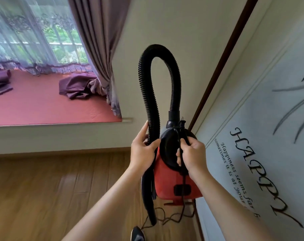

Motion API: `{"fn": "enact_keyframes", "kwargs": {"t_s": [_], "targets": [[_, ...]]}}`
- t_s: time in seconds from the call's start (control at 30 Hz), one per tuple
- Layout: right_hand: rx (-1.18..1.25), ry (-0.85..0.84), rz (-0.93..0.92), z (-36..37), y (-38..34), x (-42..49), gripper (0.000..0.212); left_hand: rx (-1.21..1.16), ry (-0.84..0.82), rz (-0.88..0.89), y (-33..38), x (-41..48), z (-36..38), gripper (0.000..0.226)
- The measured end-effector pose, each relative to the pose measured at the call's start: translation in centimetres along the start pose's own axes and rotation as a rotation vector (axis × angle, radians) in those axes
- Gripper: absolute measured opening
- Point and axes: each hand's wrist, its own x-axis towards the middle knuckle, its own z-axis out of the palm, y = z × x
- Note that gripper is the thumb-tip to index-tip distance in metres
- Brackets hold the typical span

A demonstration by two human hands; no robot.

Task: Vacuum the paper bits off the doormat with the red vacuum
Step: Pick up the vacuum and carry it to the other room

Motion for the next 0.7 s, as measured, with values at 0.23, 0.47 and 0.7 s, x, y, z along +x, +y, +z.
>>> {"fn": "enact_keyframes", "kwargs": {"t_s": [0.23,0.47,0.7], "targets": [[0.002,0.017,0.103,0.3,2.9,4.5,0.026,0.083,0.002,-0.094,-3.9,4.4,1.2,0.075],[0.003,-0.035,0.218,-0.5,7.2,9.9,0.028,0.136,0.070,-0.184,-8.0,7.3,3.7,0.076],[-0.017,-0.099,0.306,-2.4,11.6,15.9,0.024,0.180,0.115,-0.259,-13.0,10.9,6.8,0.073]]}}
